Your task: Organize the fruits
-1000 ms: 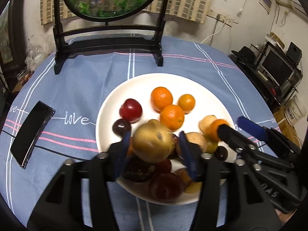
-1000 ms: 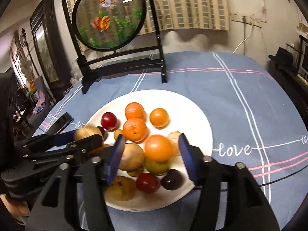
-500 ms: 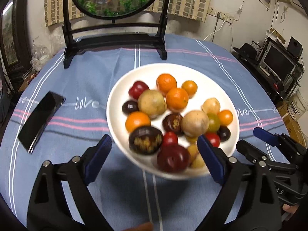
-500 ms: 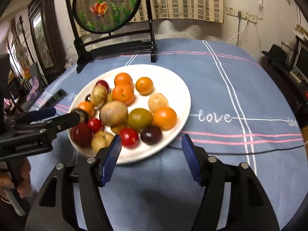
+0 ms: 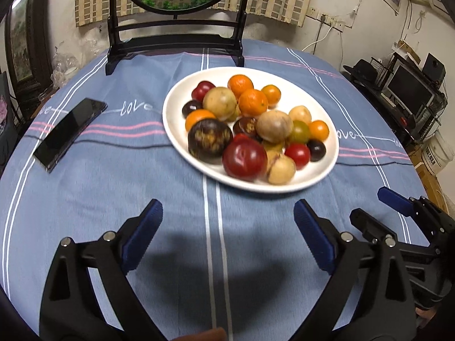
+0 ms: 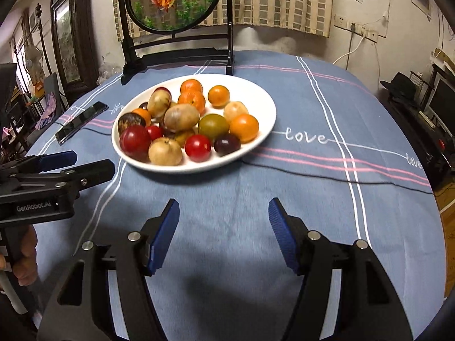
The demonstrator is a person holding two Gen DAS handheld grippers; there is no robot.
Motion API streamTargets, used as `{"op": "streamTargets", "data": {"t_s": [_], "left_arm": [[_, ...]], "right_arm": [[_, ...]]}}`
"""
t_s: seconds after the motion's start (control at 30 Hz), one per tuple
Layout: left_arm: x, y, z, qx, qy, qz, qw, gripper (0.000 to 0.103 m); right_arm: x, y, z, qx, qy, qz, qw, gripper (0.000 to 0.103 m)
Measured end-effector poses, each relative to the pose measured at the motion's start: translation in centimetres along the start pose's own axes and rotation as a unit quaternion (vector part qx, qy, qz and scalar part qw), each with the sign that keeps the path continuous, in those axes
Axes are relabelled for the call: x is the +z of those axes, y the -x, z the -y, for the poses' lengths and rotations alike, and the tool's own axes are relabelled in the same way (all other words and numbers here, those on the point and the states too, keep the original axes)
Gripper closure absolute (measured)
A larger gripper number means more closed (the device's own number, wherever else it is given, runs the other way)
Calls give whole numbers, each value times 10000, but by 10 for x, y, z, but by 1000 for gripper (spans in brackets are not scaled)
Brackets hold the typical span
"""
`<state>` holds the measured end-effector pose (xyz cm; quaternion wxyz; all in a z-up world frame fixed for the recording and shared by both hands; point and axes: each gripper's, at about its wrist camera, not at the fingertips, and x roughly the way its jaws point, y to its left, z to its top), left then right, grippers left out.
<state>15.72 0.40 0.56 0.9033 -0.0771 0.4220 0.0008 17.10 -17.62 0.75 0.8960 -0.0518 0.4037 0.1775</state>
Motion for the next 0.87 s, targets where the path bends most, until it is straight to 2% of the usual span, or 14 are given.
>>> {"op": "streamTargets", "data": {"t_s": [0.23, 0.37, 0.63, 0.77, 0.87], "left_arm": [[-20, 13, 6, 42, -164, 136, 9998, 3], [-26, 11, 8, 38, -167, 7, 9999, 3], [-30, 3, 3, 369, -152, -14, 9992, 2], [-31, -1, 0, 598, -161, 5, 9981, 2], [-31, -4, 1, 645, -192, 20, 9977, 2]], "right_arm": [[-13, 4, 2, -171, -104, -47, 9998, 35], [-17, 4, 4, -174, -138, -72, 9997, 35], [-19, -2, 6, -218, -171, -169, 9995, 35], [-22, -5, 8, -261, -223, -210, 9992, 24], [-23, -7, 9, -271, -246, -253, 9990, 24]]}}
